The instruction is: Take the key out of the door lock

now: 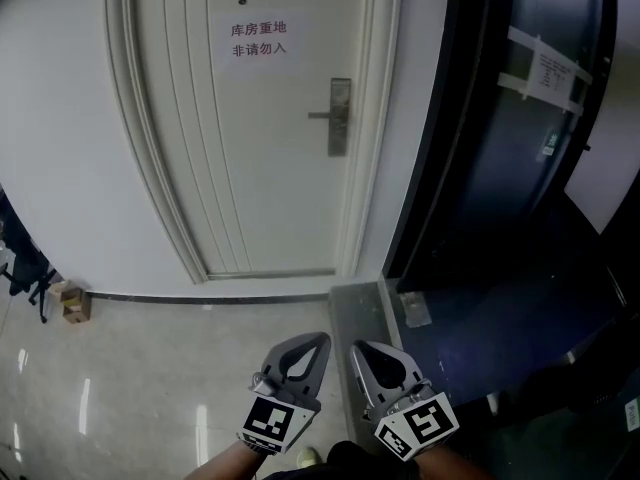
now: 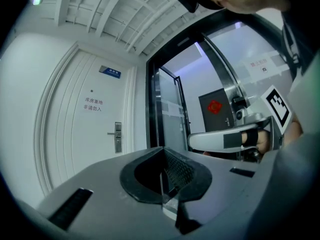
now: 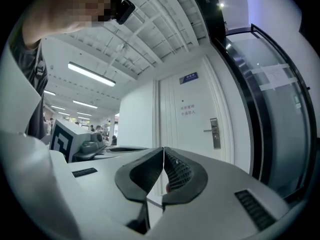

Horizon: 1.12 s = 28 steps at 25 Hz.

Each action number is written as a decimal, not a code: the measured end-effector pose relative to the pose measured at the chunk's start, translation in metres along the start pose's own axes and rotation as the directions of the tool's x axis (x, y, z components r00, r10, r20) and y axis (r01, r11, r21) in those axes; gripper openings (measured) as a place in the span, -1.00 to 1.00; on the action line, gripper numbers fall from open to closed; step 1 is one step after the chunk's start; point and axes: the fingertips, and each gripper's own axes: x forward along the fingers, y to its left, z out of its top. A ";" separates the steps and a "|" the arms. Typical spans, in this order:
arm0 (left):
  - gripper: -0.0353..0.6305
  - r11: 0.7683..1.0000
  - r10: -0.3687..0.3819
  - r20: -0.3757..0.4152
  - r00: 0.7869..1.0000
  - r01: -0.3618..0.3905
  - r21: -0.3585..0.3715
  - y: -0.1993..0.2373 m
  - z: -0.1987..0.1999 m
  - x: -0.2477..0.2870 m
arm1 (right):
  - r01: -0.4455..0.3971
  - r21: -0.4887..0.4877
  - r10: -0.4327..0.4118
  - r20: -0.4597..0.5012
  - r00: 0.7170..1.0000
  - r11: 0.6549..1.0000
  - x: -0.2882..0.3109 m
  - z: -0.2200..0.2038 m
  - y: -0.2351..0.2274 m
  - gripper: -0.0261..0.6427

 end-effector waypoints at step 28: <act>-0.88 0.983 0.015 0.002 1.000 -0.014 -0.186 0.259 -0.036 0.402 | 0.003 -0.033 0.000 0.067 0.998 0.999 0.315 0.001 -0.327 -0.88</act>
